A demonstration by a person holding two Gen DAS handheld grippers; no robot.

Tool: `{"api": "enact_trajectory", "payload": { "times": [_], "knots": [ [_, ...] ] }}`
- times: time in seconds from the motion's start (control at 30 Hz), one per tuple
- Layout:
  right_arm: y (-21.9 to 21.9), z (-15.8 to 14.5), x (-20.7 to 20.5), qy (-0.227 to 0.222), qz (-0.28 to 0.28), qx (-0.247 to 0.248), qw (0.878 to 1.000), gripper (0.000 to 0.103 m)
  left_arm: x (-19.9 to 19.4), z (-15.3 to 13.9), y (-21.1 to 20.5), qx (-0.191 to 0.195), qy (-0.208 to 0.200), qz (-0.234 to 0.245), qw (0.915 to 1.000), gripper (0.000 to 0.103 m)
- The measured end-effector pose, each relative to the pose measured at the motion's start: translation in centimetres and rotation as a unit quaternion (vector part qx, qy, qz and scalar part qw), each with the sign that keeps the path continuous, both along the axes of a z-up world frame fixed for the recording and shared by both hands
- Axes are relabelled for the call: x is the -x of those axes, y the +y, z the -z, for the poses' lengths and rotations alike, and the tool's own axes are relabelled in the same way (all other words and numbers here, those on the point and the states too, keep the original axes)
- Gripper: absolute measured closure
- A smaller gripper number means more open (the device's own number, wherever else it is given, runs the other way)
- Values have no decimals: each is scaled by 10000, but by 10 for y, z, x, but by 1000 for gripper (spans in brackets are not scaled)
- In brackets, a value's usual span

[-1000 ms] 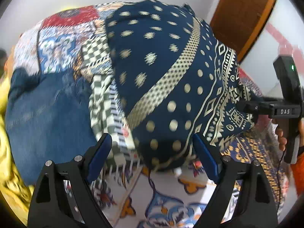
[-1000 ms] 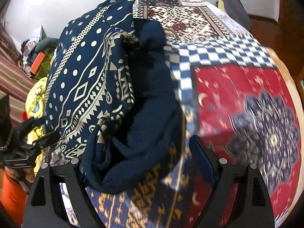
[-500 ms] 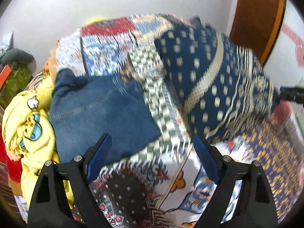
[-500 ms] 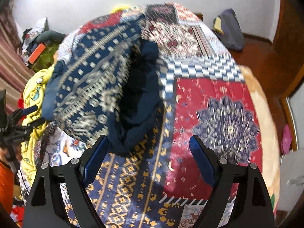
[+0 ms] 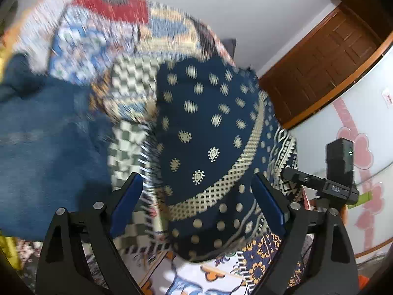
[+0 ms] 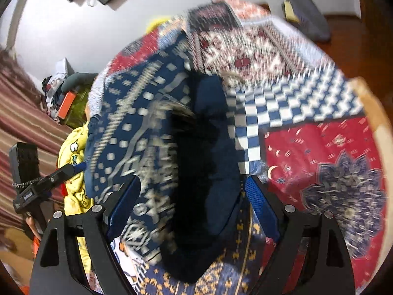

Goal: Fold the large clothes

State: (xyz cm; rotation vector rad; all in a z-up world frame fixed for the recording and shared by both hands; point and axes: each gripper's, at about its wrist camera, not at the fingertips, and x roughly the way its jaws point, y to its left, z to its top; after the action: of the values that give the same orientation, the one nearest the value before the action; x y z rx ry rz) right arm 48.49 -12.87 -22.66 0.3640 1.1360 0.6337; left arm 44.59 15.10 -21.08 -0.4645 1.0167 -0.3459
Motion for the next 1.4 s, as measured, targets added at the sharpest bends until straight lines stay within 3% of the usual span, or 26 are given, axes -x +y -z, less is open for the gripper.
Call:
{"api": "enact_trajectory", "payload": {
  "times": [0.07,0.13,0.2,0.33,0.47,0.53,0.57,0.73,0.83,1.0,1.23,1.4],
  "knots": [
    [3,15,-9,192,-42,-140,9997,18,-9,15,-7,55,177,55,9998,13],
    [6,19,-10,254,-130,-266,9992,17,-15,27,-9,362,284,138,9988,10],
    [10,19,-12,176,-217,-390,9988,16,-19,35,-9,594,343,132,9976,3],
    [20,18,-20,174,-326,-572,9977,15,-31,47,-10,930,459,175,9945,1],
    [23,18,-24,187,-364,-700,9967,16,-32,45,-16,967,403,165,9944,0],
    [21,15,-21,160,-391,-712,9966,23,-32,43,-22,958,369,215,9945,5],
    [23,14,-21,157,-421,-741,9962,27,-31,40,-25,862,348,199,9955,7],
    [16,12,-14,402,-412,-1133,9919,67,-19,22,-31,661,138,271,9973,31],
    [17,3,-9,459,-451,-1337,9889,76,-8,4,-29,525,21,355,9980,42],
    [36,-33,8,85,-646,-1234,9902,83,16,-37,-15,320,-335,298,9985,47],
    [79,-97,28,-553,-951,-1189,9868,83,49,-86,22,383,-896,23,9952,50],
    [118,-116,30,-799,-1103,-1188,9835,83,67,-109,69,297,-1194,-242,9921,51]
  ]
}}
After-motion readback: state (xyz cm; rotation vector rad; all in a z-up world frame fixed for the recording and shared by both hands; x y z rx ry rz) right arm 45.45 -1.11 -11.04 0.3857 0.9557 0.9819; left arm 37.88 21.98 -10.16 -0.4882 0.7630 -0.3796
